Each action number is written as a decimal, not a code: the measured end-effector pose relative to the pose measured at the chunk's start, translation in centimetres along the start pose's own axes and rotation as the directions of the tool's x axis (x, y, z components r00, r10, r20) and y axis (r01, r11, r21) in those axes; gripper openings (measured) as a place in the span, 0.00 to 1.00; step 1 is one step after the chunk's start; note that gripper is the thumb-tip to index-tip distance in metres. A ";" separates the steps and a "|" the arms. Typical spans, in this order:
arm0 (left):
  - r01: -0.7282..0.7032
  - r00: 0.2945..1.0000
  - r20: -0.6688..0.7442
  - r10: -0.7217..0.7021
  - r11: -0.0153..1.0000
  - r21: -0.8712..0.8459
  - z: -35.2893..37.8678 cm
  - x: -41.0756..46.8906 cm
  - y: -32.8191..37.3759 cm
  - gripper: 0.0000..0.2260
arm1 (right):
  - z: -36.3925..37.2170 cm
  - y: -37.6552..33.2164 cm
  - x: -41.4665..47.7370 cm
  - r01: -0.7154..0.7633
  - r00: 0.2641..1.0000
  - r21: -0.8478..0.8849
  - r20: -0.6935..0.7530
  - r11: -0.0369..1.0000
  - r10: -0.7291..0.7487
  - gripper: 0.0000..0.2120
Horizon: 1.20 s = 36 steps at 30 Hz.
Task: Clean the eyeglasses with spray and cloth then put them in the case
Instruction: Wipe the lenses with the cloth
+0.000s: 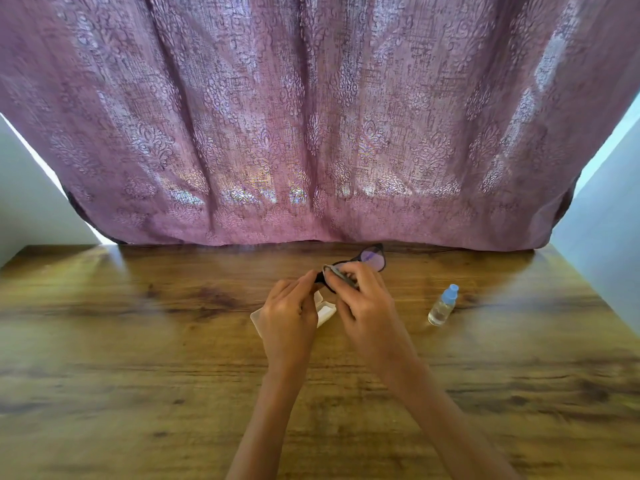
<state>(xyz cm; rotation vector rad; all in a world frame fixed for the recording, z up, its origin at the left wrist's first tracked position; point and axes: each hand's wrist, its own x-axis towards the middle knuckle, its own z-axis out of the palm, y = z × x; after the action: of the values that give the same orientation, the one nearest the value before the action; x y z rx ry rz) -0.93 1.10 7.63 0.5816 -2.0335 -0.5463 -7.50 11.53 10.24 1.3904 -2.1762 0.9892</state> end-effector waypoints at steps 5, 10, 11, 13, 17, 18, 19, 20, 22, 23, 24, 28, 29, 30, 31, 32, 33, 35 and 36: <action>0.084 0.996 0.005 -0.084 0.996 -0.029 -0.4 0.3 0.2 0.12 | -0.4 0.5 -0.7 0.054 0.996 -0.002 0.065 0.999 -0.054 0.15; 0.116 0.993 -0.016 -0.117 0.992 -0.051 -0.6 0.4 0.1 0.13 | -0.3 1.7 -0.6 -0.018 1.000 -0.025 0.008 1.000 0.018 0.15; 0.124 0.992 -0.017 -0.125 0.991 -0.052 -0.6 0.4 0.2 0.12 | -0.3 1.9 -0.4 -0.038 0.999 -0.022 0.000 0.999 0.038 0.15; 0.138 0.990 -0.018 -0.138 0.990 -0.042 -0.6 0.4 0.3 0.13 | -0.3 2.0 -0.3 -0.045 0.999 -0.020 0.001 0.999 0.045 0.16; 0.142 0.990 -0.019 -0.142 0.990 -0.018 -0.6 0.4 0.3 0.13 | -0.1 0.9 -0.9 0.024 0.999 0.005 0.033 1.000 -0.025 0.15; 0.135 0.991 -0.013 -0.135 0.991 -0.016 -0.6 0.3 0.3 0.12 | 0.0 0.5 -0.9 0.042 0.998 0.017 0.042 0.999 -0.042 0.15; 0.122 0.992 -0.006 -0.122 0.992 -0.018 -0.6 0.3 0.3 0.12 | 0.1 0.3 -0.8 0.052 0.997 0.025 0.048 0.998 -0.053 0.15; 0.109 0.994 -0.002 -0.109 0.994 -0.021 -0.6 0.3 0.3 0.12 | 0.1 0.2 -0.6 0.053 0.997 0.028 0.050 0.998 -0.055 0.16; 0.096 0.995 -0.001 -0.096 0.995 -0.026 -0.7 0.2 0.4 0.12 | 0.2 0.5 -0.1 0.020 0.999 0.022 0.038 1.000 -0.021 0.17; 0.096 0.995 -0.007 -0.096 0.995 -0.032 -0.8 0.3 0.4 0.12 | 0.2 0.7 0.2 -0.011 1.000 0.016 0.023 1.000 0.011 0.17; 0.098 0.995 -0.016 -0.099 0.994 -0.039 -0.8 0.3 0.4 0.12 | 0.1 1.0 0.4 -0.045 0.999 0.010 0.006 0.999 0.044 0.17; 0.100 0.994 -0.034 -0.101 0.994 -0.041 -0.7 0.3 0.5 0.12 | 0.2 0.8 0.3 -0.041 0.999 0.005 -0.005 0.999 0.041 0.16; 0.100 0.994 -0.029 -0.101 0.994 -0.032 -0.7 0.3 0.5 0.12 | 0.2 0.5 0.2 -0.008 1.000 0.011 0.011 1.000 0.008 0.16; 0.102 0.995 -0.021 -0.102 0.995 -0.021 -0.7 0.3 0.5 0.12 | 0.2 0.1 0.0 0.025 0.999 0.017 0.028 1.000 -0.025 0.16; 0.100 0.995 -0.014 -0.100 0.995 -0.014 -0.8 0.3 0.5 0.12 | 0.1 -0.1 -0.1 0.049 0.998 0.022 0.039 0.999 -0.050 0.16; 0.098 0.995 -0.013 -0.098 0.995 -0.015 -0.8 0.3 0.5 0.12 | 0.2 -0.1 -0.1 0.058 0.997 0.026 0.041 0.998 -0.060 0.16; 0.091 0.996 -0.018 -0.092 0.996 -0.021 -0.9 0.3 0.5 0.11 | 0.2 0.1 0.0 0.048 0.998 0.027 0.035 0.998 -0.049 0.16; 0.086 0.996 -0.026 -0.087 0.995 -0.040 -1.0 0.3 0.5 0.13 | 0.3 0.7 0.3 -0.021 1.000 0.016 0.006 1.000 0.021 0.16; 0.089 0.995 -0.031 -0.091 0.995 -0.051 -1.0 0.3 0.5 0.14 | 0.3 1.0 0.4 -0.059 0.998 0.010 -0.004 0.998 0.059 0.16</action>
<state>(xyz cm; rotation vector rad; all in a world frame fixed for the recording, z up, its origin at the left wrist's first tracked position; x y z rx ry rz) -0.34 1.16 8.64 0.6510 -1.9641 -0.6346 -8.55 11.30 9.94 1.3347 -2.2239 1.0234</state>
